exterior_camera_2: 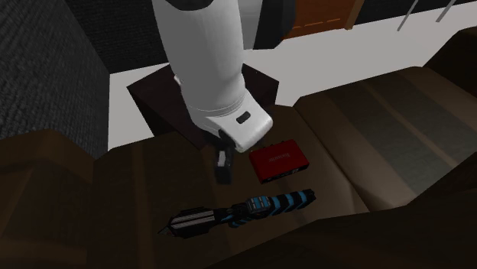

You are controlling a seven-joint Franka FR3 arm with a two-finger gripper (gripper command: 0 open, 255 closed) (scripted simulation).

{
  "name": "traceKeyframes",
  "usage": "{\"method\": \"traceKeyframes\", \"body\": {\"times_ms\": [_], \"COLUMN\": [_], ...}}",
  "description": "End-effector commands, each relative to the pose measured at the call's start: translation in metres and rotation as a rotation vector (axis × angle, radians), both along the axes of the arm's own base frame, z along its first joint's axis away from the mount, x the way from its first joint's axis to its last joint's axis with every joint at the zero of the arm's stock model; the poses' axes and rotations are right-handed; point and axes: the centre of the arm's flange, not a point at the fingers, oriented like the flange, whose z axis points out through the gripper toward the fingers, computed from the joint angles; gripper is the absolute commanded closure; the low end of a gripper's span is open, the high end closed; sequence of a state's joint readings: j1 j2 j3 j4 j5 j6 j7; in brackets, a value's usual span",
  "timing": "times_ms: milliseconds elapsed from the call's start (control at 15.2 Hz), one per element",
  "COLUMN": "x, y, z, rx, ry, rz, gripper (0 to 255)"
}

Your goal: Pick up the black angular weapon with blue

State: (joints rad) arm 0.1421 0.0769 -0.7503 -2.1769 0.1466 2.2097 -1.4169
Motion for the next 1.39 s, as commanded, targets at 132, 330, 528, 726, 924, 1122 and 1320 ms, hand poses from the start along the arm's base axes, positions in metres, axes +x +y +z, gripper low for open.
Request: {"method": "traceKeyframes", "body": {"times_ms": [132, 330, 528, 726, 924, 1122, 1320], "x": [0.038, 0.067, 0.073, 0.073, 0.073, 0.073, 0.073], "y": [-0.026, -0.043, -0.046, -0.046, -0.046, -0.045, -0.045], "z": [-0.030, -0.050, -0.064, -0.080, -0.094, -0.092, -0.092], "rx": [-0.018, -0.032, -0.035, -0.035, -0.035, -0.035, -0.035], "ry": [-0.008, -0.013, -0.014, -0.014, -0.014, -0.014, -0.014], "rz": [0.136, 0.233, 0.253, 0.253, 0.253, 0.253, 0.253], "gripper": [0, 0, 0, 0, 0, 255, 255]}}
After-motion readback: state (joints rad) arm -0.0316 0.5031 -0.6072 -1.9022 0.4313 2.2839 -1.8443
